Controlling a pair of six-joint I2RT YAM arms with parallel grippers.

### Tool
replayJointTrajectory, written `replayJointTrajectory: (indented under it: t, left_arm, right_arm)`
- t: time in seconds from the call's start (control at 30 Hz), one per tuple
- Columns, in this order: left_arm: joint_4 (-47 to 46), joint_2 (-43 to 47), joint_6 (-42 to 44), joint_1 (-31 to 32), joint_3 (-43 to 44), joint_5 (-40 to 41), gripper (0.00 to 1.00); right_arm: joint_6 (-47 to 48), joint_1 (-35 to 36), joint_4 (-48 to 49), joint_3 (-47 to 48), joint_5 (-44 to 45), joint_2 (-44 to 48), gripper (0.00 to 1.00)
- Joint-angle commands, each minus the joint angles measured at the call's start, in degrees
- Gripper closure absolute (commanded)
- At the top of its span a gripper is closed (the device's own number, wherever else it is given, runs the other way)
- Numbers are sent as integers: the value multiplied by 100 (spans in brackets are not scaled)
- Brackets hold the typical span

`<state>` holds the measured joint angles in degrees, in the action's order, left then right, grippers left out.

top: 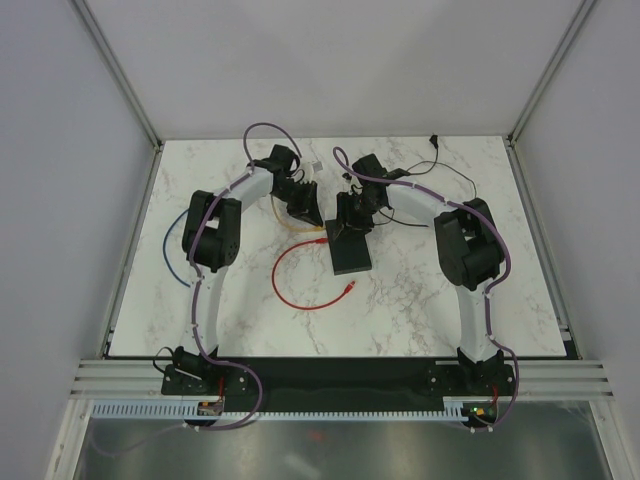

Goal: Pull the plug from the switch port

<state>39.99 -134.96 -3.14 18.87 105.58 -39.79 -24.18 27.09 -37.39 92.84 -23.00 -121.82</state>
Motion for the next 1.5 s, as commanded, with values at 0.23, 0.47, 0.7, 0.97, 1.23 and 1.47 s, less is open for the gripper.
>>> replayJointTrajectory:
  t: [0.23, 0.47, 0.7, 0.97, 1.23, 1.47]
  left_arm:
    - [774, -128, 305, 301, -398, 1236, 90]
    - [826, 154, 472, 301, -556, 1825, 90]
    - [914, 294, 393, 275, -408, 2011, 90]
    - [924, 1066, -423, 38, -29, 1781, 68]
    - [739, 2033, -495, 37, 60, 1108, 43]
    - [212, 2386, -126, 195, -1337, -626, 69]
  right_arm:
    - [19, -11, -102, -29, 657, -299, 51]
    - [37, -11, -128, -20, 745, -307, 51]
    - [63, -11, -155, -55, 798, -299, 51]
    - [107, -11, -137, 6, 525, -290, 51]
    - [186, -11, -111, -81, 446, -290, 51]
    - [371, -11, -23, -362, 332, -132, 50]
